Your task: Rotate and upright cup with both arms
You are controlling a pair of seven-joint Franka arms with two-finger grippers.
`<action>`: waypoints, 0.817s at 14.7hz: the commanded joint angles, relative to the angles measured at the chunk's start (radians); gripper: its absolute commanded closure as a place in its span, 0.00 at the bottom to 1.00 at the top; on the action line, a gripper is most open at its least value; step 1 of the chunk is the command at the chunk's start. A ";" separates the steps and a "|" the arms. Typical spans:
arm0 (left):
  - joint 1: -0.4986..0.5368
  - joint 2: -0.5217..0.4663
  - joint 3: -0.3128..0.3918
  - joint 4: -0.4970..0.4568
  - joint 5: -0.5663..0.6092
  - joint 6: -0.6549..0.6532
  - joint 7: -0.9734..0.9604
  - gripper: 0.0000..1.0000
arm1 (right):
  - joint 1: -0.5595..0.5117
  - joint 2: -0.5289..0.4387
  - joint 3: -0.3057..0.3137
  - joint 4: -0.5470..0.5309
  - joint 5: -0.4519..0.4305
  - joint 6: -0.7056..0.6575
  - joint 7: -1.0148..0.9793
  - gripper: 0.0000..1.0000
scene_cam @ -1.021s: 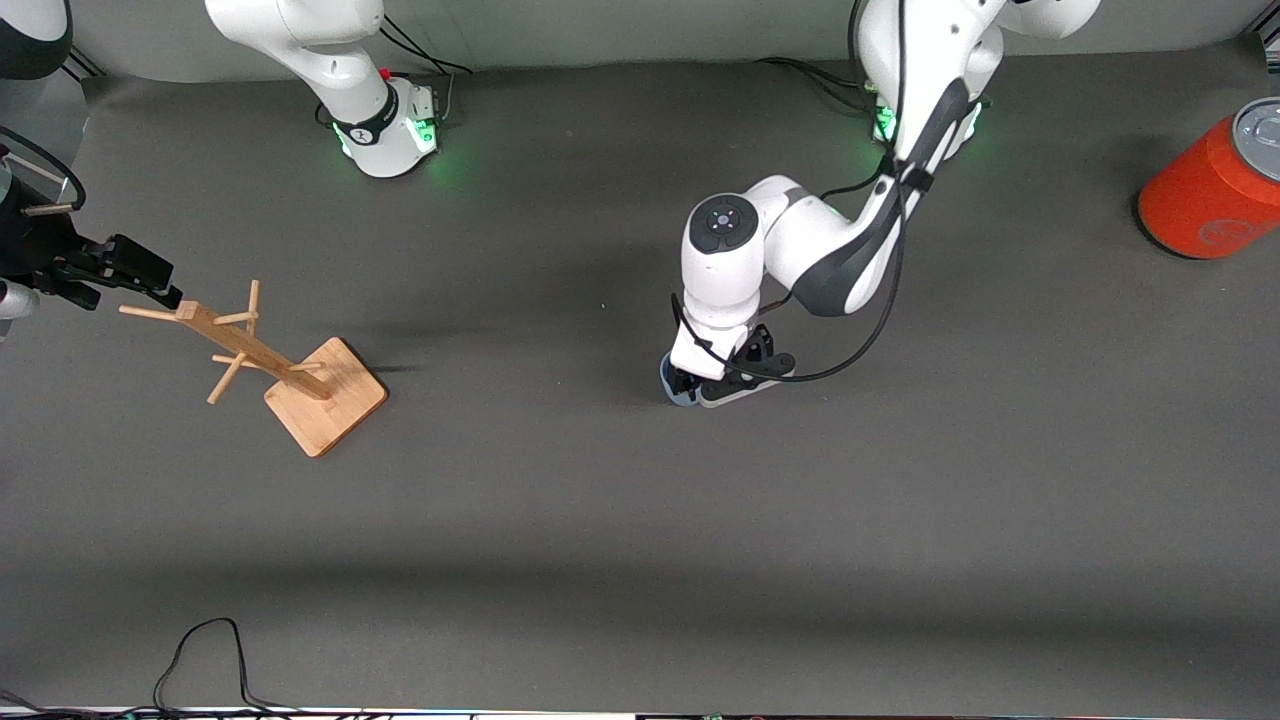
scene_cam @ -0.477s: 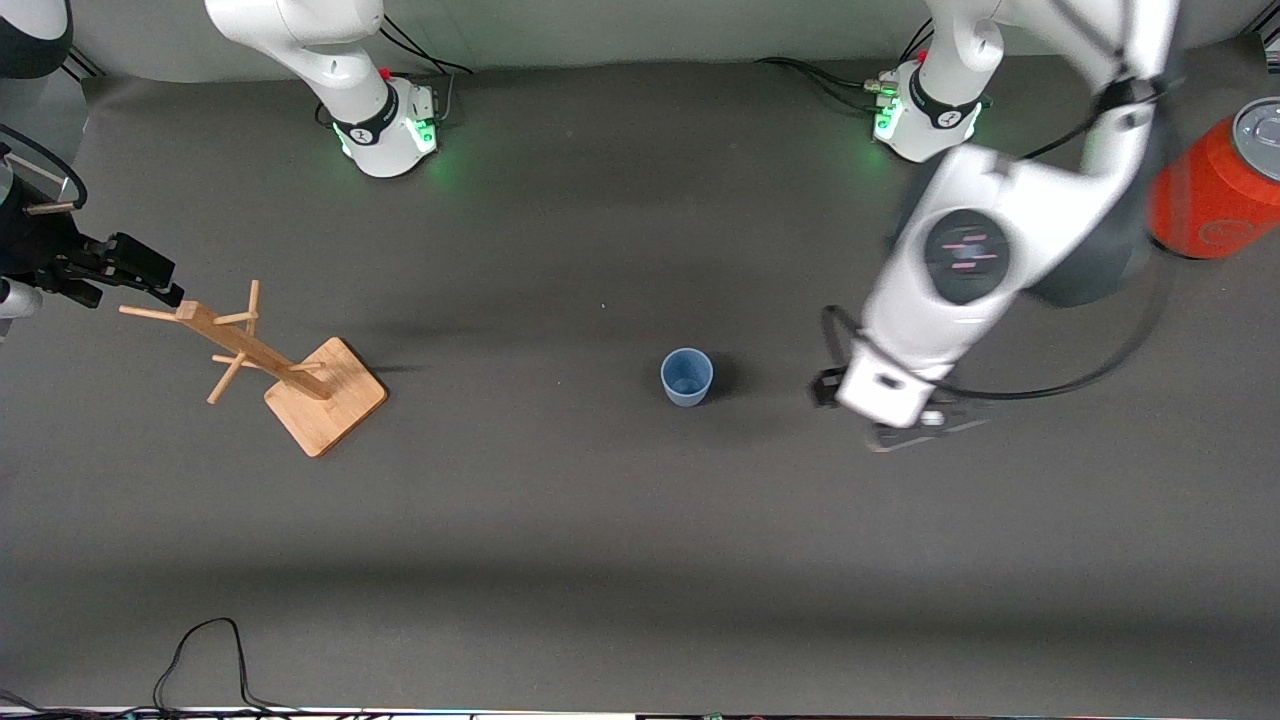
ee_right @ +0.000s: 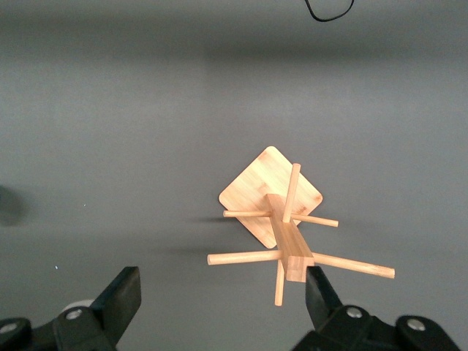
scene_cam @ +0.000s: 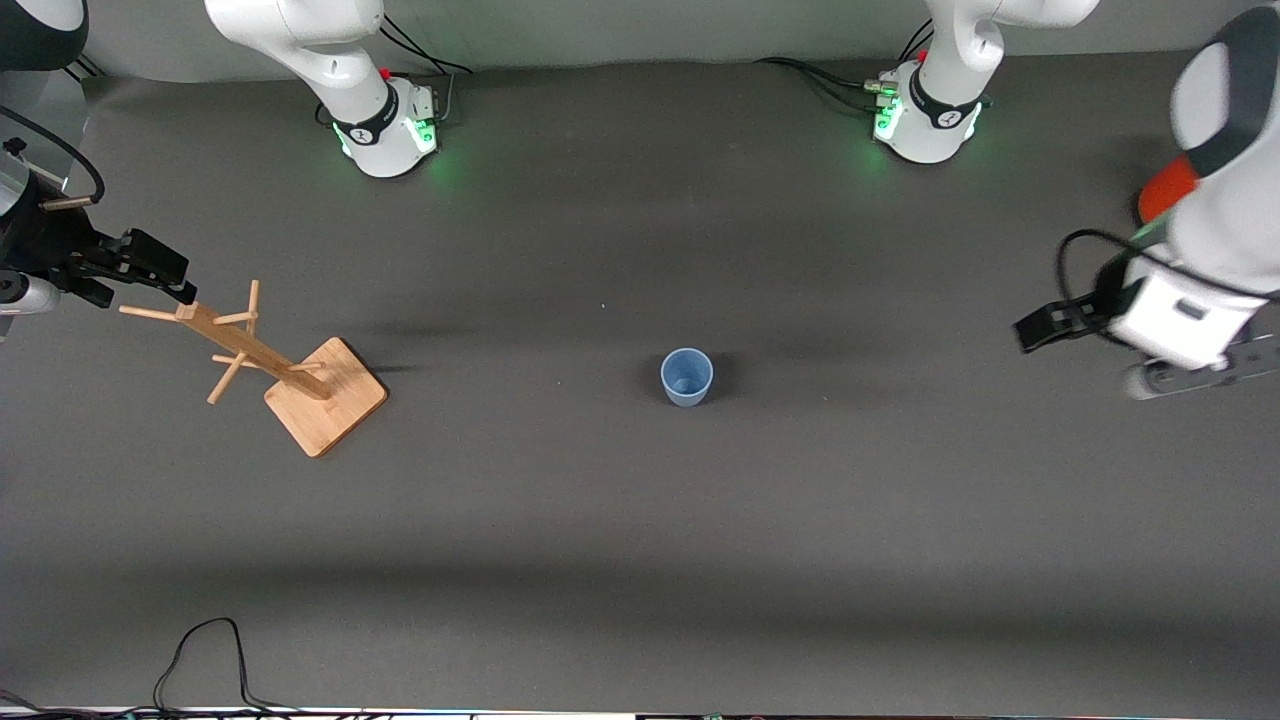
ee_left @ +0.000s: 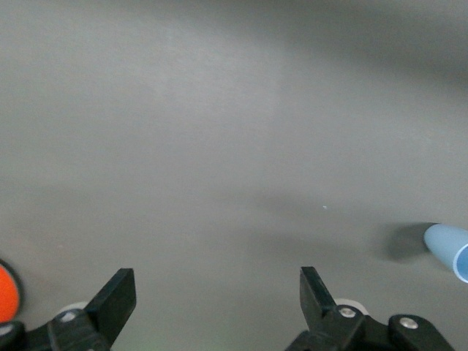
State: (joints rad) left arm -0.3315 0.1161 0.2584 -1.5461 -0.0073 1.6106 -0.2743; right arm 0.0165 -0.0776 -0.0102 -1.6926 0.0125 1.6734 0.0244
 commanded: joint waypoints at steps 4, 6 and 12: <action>0.136 -0.036 0.007 -0.048 0.000 0.018 0.204 0.00 | 0.006 -0.004 -0.001 0.014 -0.008 -0.008 0.028 0.00; 0.236 -0.030 -0.083 -0.032 0.001 0.005 0.205 0.00 | 0.005 -0.005 -0.002 0.013 -0.008 -0.008 0.040 0.00; 0.270 -0.026 -0.148 -0.025 0.041 -0.003 0.204 0.00 | 0.003 -0.004 -0.010 0.014 -0.006 -0.006 0.037 0.00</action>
State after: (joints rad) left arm -0.0676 0.1033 0.1195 -1.5706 0.0182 1.6170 -0.0794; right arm 0.0156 -0.0776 -0.0146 -1.6873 0.0125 1.6734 0.0373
